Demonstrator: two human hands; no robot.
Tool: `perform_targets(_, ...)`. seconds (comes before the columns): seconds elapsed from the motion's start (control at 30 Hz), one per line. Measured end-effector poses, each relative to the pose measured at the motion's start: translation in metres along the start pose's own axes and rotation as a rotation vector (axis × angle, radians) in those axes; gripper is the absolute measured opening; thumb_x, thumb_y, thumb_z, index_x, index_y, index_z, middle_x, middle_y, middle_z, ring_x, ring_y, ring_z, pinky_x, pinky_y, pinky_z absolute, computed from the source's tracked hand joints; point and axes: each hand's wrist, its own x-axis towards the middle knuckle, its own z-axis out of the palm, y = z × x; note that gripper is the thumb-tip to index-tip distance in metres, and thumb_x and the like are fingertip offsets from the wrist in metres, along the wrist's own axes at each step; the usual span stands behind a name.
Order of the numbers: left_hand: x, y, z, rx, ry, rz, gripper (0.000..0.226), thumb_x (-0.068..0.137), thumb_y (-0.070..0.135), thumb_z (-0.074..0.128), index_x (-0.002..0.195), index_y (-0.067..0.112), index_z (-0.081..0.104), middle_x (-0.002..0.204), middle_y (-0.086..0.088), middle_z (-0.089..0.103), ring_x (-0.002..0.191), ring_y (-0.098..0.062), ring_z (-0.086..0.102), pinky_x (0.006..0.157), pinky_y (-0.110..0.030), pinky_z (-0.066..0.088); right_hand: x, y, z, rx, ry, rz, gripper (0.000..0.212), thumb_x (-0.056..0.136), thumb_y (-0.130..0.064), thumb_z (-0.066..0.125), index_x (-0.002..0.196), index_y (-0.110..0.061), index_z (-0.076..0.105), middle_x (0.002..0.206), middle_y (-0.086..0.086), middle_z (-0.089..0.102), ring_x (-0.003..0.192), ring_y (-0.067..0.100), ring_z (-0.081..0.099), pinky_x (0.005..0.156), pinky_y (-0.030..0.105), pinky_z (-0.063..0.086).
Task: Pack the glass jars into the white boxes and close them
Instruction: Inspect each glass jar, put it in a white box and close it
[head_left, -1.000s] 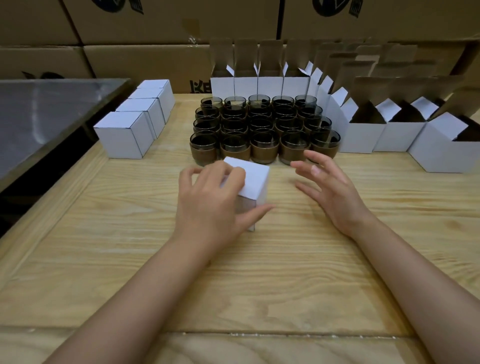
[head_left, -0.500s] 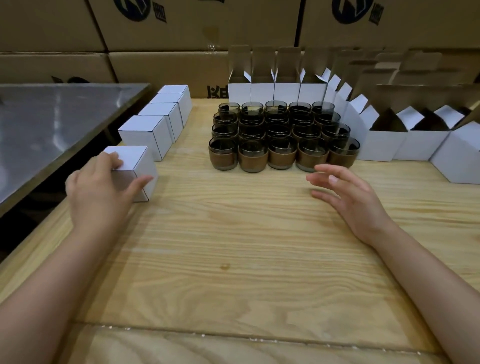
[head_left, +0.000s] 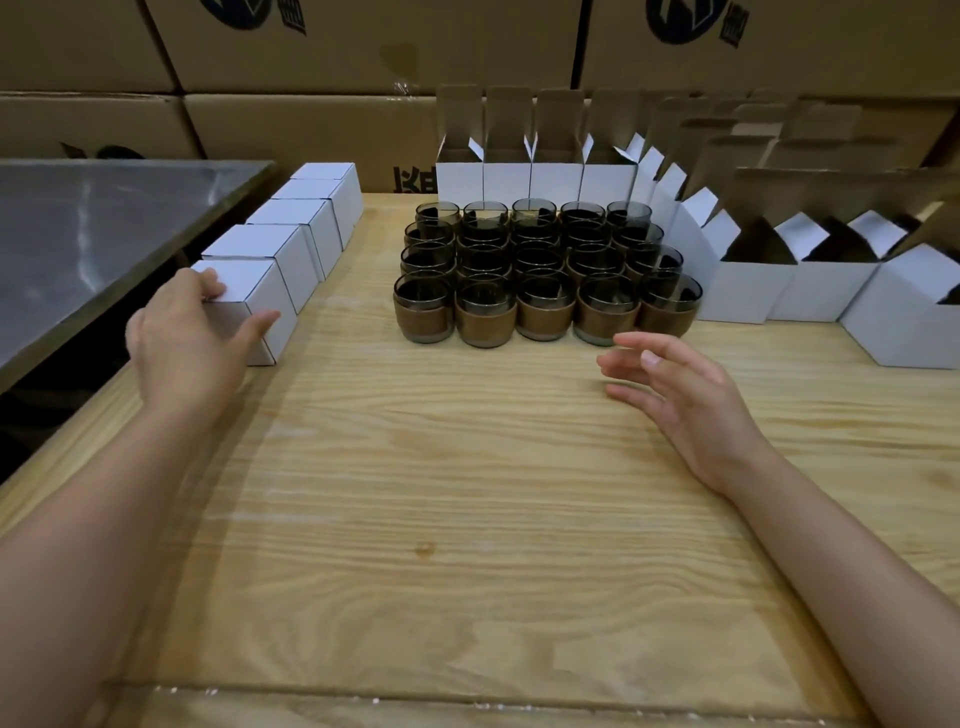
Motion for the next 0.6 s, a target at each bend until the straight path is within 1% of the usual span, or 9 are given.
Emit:
perform_targets(0.13,-0.001,0.002,0.000,0.024,0.002,-0.033,0.055,0.081,0.045,0.072,0.119,0.011,0.052,0.134,-0.004,0.056,0.130,-0.031,0.040,0.113,-0.049,0.027,0.001,0.000,0.002,-0.008,0.000,0.007,0.031,0.085,-0.019,0.053,0.113,-0.009,0.062,0.104,0.013,0.068,0.107,0.024,0.063,0.091,0.035,0.053)
perform_targets(0.23,-0.004,0.005,0.000,0.095,-0.034,-0.011,0.063,0.080,0.046,0.073,0.123,0.008,0.047,0.136,-0.008,0.051,0.140,-0.026,0.029,0.119,-0.048,0.009,0.001,0.002,0.001,-0.022,0.005,0.015,0.023,0.094,-0.008,0.048,0.112,-0.008,0.063,0.101,0.012,0.068,0.106,0.024,0.064,0.092,0.035,0.053)
perform_targets(0.3,-0.008,0.010,-0.001,0.197,-0.025,0.038,0.070,0.079,0.050,0.072,0.127,0.007,0.044,0.142,-0.012,0.043,0.145,-0.024,0.021,0.118,-0.048,-0.002,0.001,0.002,0.002,-0.037,0.010,0.018,0.023,0.097,-0.006,0.046,0.110,-0.009,0.064,0.097,0.010,0.070,0.103,0.023,0.065,0.092,0.034,0.054)
perform_targets(0.33,-0.011,0.016,-0.001,0.212,0.001,0.069,0.072,0.080,0.050,0.071,0.129,0.005,0.042,0.145,-0.014,0.038,0.146,-0.026,0.017,0.117,-0.047,-0.004,0.001,0.002,0.002,-0.044,0.015,0.021,0.023,0.097,-0.005,0.045,0.109,-0.010,0.064,0.096,0.009,0.070,0.102,0.022,0.065,0.091,0.033,0.054)
perform_targets(0.37,-0.016,0.024,-0.001,0.189,0.035,0.117,0.071,0.083,0.048,0.069,0.130,0.003,0.042,0.145,-0.017,0.036,0.145,-0.030,0.018,0.116,-0.047,0.000,0.001,0.002,0.002,-0.051,0.019,0.023,0.023,0.098,-0.005,0.045,0.108,-0.011,0.064,0.094,0.007,0.071,0.100,0.021,0.066,0.090,0.032,0.054)
perform_targets(0.4,-0.022,0.036,0.000,0.132,0.067,0.188,0.065,0.086,0.045,0.066,0.129,0.001,0.045,0.141,-0.020,0.040,0.140,-0.035,0.027,0.115,-0.047,0.008,0.001,0.002,0.003,-0.055,0.021,0.024,0.022,0.098,-0.005,0.045,0.107,-0.011,0.064,0.093,0.006,0.071,0.099,0.021,0.066,0.089,0.031,0.055)
perform_targets(0.47,-0.042,0.068,0.005,-0.047,0.073,0.317,0.045,0.090,0.034,0.059,0.119,0.000,0.054,0.120,-0.019,0.057,0.117,-0.037,0.049,0.103,-0.045,0.030,0.001,0.002,0.003,-0.062,0.022,0.025,0.022,0.098,-0.004,0.045,0.107,-0.011,0.064,0.092,0.006,0.071,0.097,0.019,0.067,0.088,0.030,0.055)
perform_targets(0.53,-0.071,0.107,0.014,-0.232,-0.043,0.379,0.023,0.091,0.025,0.056,0.103,0.006,0.061,0.095,-0.007,0.065,0.092,-0.029,0.060,0.085,-0.039,0.044,0.001,0.002,0.003,-0.078,0.024,0.023,0.021,0.097,-0.004,0.047,0.108,-0.011,0.064,0.092,0.005,0.071,0.096,0.019,0.068,0.087,0.029,0.055)
perform_targets(0.6,-0.102,0.143,0.028,-0.330,-0.248,0.384,0.008,0.093,0.023,0.057,0.094,0.017,0.062,0.078,0.009,0.062,0.075,-0.018,0.061,0.071,-0.036,0.050,0.001,0.002,0.005,-0.106,0.026,0.022,0.020,0.096,-0.004,0.050,0.108,-0.011,0.064,0.093,0.005,0.071,0.095,0.019,0.068,0.086,0.027,0.055)
